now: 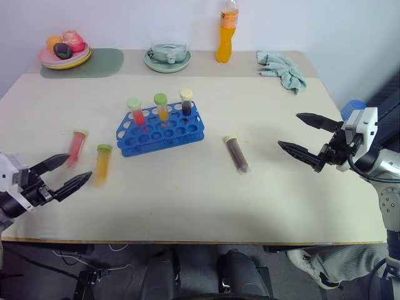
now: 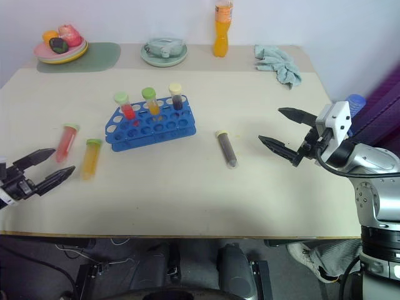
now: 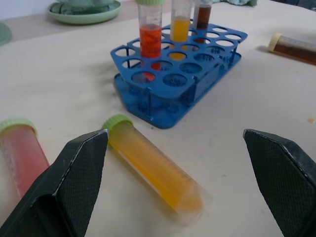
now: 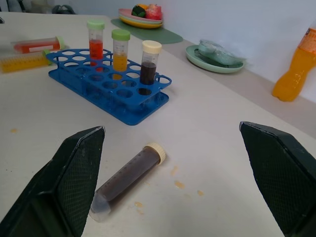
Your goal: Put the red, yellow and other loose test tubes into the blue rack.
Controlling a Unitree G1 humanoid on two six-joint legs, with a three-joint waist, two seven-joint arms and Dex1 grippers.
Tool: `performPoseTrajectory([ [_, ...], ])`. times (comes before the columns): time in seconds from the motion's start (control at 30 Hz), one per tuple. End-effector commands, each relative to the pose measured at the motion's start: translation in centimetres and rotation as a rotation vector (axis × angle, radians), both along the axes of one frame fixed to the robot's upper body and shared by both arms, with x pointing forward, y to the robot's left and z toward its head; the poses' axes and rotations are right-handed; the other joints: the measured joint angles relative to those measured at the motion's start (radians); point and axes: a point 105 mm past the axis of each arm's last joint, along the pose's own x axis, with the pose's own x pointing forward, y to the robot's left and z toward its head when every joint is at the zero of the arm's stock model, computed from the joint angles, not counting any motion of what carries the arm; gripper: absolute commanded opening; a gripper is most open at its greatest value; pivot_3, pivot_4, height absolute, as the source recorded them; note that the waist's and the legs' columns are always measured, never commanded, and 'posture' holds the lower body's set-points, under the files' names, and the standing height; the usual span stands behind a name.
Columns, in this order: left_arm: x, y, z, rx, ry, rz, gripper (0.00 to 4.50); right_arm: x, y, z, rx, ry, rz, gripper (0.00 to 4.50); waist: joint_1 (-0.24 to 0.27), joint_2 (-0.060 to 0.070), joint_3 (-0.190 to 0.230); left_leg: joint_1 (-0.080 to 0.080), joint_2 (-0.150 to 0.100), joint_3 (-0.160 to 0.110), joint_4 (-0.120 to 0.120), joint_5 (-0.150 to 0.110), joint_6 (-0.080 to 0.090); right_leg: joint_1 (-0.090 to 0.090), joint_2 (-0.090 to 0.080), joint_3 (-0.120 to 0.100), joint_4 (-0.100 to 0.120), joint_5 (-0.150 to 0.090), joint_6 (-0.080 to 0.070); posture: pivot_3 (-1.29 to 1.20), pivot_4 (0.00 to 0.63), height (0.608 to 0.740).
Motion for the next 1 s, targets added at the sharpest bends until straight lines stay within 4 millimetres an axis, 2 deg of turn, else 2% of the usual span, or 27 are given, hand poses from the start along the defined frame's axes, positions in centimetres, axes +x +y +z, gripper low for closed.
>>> performPoseTrajectory([
  [0.03, -0.1, -0.3, 0.9, 0.008, -0.032, -0.014, 4.48, -0.1, 0.2, 1.2, -0.009, -0.048, 0.007, 4.5, 0.0, 0.0, 0.0, 0.0, 0.0, 0.0, 0.0, 0.0, 0.0, 0.0, 0.0, 0.0, 0.0, 0.0, 0.0, 0.0, 0.15, 0.74],
  [0.3, 0.2, -0.4, 1.0, 0.004, -0.04, -0.011, 4.48, 0.0, 0.2, 1.2, 0.003, -0.045, 0.006, 4.5, 0.0, 0.0, 0.0, 0.0, 0.0, 0.0, 0.0, 0.0, 0.0, 0.0, 0.0, 0.0, 0.0, 0.0, 0.0, 0.0, 0.15, 0.74],
  [0.67, 0.5, -2.1, 1.2, -0.005, -0.062, -0.103, 4.48, 0.2, 0.7, 0.9, -0.011, -0.091, -0.028, 4.5, -0.001, 0.0, 0.0, 0.0, 0.0, 0.0, 0.0, 0.0, 0.0, 0.0, 0.0, 0.0, 0.0, 0.0, 0.0, 0.0, 0.15, 0.74],
  [0.9, 1.7, -4.4, 2.4, -0.033, -0.108, -0.195, 4.48, 2.0, 2.1, 0.7, -0.046, -0.074, -0.205, 4.5, 0.001, 0.0, 0.0, 0.0, 0.0, 0.0, 0.0, 0.003, -0.005, 0.0, 0.0, 0.0, 0.0, 0.0, 0.0, 0.0, 0.15, 0.74],
  [1.0, 2.1, -5.5, 2.6, -0.03, -0.121, -0.231, 4.48, 3.1, 2.8, 0.0, -0.063, 0.06, -0.291, 4.5, -0.004, 0.0, 0.0, 0.0, 0.0, 0.0, 0.0, 0.003, -0.005, -0.001, 0.0, 0.0, 0.0, 0.0, 0.0, 0.0, 0.15, 0.74],
])
